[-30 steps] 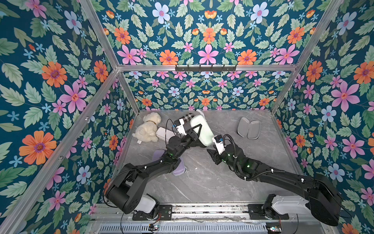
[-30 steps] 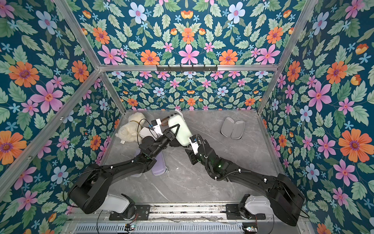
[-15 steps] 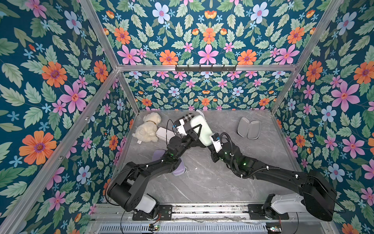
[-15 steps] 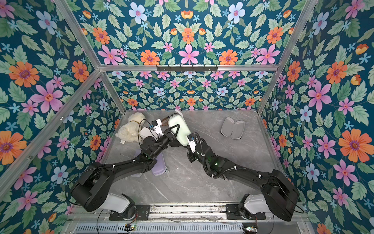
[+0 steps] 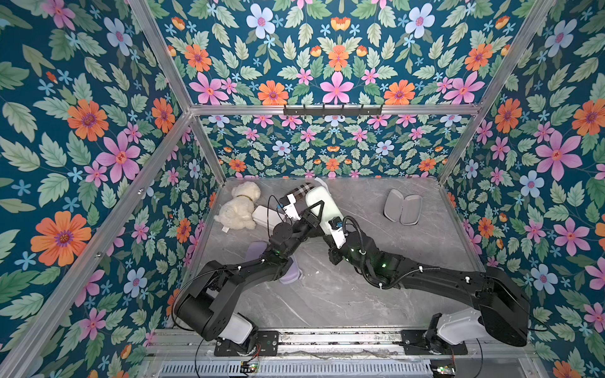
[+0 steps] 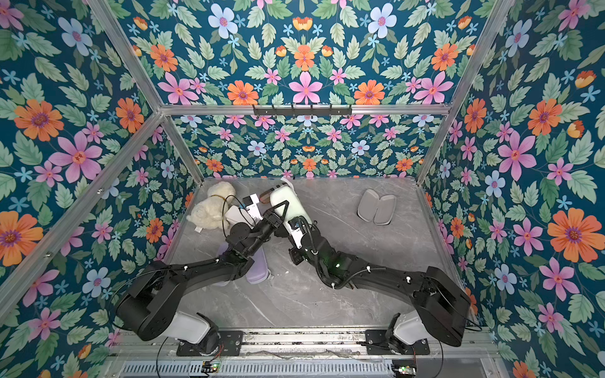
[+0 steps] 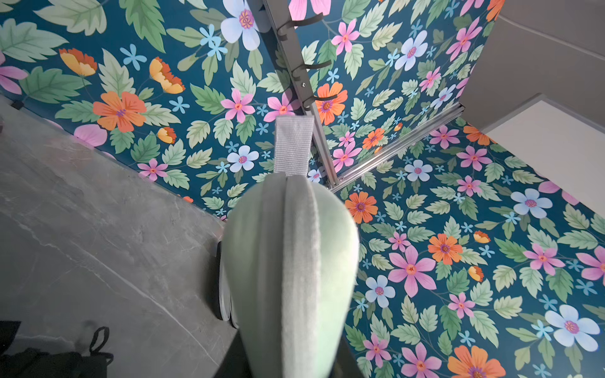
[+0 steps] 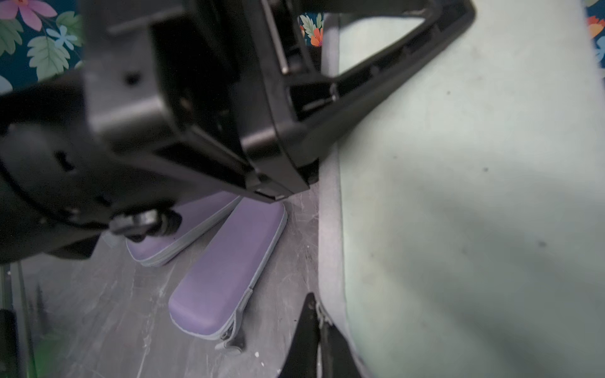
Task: Put umbrellas into zippered umbrella sleeves
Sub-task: Zip the zipper on the umbrella sleeve, then adjust the umbrella sleeve.
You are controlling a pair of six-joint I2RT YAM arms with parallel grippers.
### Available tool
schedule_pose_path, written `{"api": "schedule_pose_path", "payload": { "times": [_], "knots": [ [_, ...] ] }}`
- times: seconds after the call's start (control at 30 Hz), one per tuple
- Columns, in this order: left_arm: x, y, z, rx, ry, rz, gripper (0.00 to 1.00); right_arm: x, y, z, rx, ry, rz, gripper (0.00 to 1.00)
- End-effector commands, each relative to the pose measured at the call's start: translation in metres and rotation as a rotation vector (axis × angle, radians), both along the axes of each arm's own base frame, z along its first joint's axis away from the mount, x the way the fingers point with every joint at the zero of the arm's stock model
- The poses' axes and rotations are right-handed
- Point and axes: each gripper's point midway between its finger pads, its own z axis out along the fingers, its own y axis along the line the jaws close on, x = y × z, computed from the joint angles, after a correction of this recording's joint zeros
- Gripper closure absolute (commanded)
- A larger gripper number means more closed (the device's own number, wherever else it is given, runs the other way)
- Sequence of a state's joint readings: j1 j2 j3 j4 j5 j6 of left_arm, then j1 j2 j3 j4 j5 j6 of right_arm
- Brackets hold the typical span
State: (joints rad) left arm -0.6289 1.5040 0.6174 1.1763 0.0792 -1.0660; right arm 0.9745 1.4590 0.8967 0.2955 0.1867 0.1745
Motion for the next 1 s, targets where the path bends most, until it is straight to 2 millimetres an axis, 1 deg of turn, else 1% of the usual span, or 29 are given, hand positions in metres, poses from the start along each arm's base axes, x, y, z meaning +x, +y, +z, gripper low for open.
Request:
{"api": "schedule_pose_path", "payload": {
  "times": [0.0,0.03,0.07,0.13,0.17,0.2,0.27,0.3,0.37,0.47,0.53,0.6,0.7,0.77,0.83,0.9,0.97],
  "knots": [
    [-0.006,-0.008,0.006,-0.034,-0.03,-0.008,1.0,-0.007,0.036,0.049,0.255,0.018,0.087,1.0],
    [-0.007,-0.01,0.003,-0.038,-0.025,-0.012,1.0,-0.003,0.037,0.05,0.272,0.039,0.069,1.0],
    [-0.007,-0.009,0.002,-0.046,-0.023,-0.011,1.0,0.0,0.035,0.048,0.275,0.058,0.049,0.96],
    [-0.008,0.0,0.003,-0.068,-0.026,0.015,1.0,0.006,0.022,0.04,0.305,0.134,0.004,0.81],
    [-0.007,0.005,0.004,-0.07,-0.027,0.03,1.0,0.007,0.012,0.035,0.32,0.169,-0.008,0.72],
    [-0.006,0.01,0.006,-0.066,-0.03,0.043,1.0,0.007,0.001,0.03,0.336,0.208,-0.028,0.66],
    [-0.004,0.019,0.011,-0.064,-0.04,0.07,1.0,0.007,-0.027,0.019,0.358,0.292,-0.081,0.53],
    [-0.003,0.022,0.013,-0.067,-0.044,0.079,1.0,0.008,-0.041,0.015,0.371,0.325,-0.112,0.49],
    [-0.002,0.026,0.016,-0.083,-0.051,0.094,0.97,0.008,-0.065,0.009,0.423,0.406,-0.159,0.4],
    [-0.001,0.027,0.018,-0.139,-0.05,0.096,0.94,0.015,-0.087,0.004,0.588,0.547,-0.204,0.31],
    [-0.002,0.027,0.016,-0.188,-0.042,0.094,0.92,0.021,-0.09,0.012,0.709,0.584,-0.189,0.26],
    [-0.003,0.027,0.015,-0.235,-0.034,0.098,0.91,0.025,-0.084,0.026,0.774,0.565,-0.147,0.22],
    [-0.007,0.019,0.012,-0.257,-0.016,0.092,0.89,0.029,-0.075,0.045,0.846,0.532,-0.083,0.19],
    [-0.01,0.014,0.011,-0.265,-0.007,0.084,0.88,0.031,-0.071,0.048,0.873,0.529,-0.057,0.19],
    [-0.011,0.01,0.011,-0.282,0.001,0.079,0.86,0.033,-0.066,0.045,0.882,0.539,-0.035,0.21],
    [-0.013,0.005,0.011,-0.303,0.008,0.069,0.82,0.036,-0.062,0.045,0.903,0.529,-0.013,0.25],
    [-0.015,0.0,0.012,-0.317,0.012,0.057,0.78,0.04,-0.059,0.053,0.939,0.499,0.008,0.3]
  ]
}}
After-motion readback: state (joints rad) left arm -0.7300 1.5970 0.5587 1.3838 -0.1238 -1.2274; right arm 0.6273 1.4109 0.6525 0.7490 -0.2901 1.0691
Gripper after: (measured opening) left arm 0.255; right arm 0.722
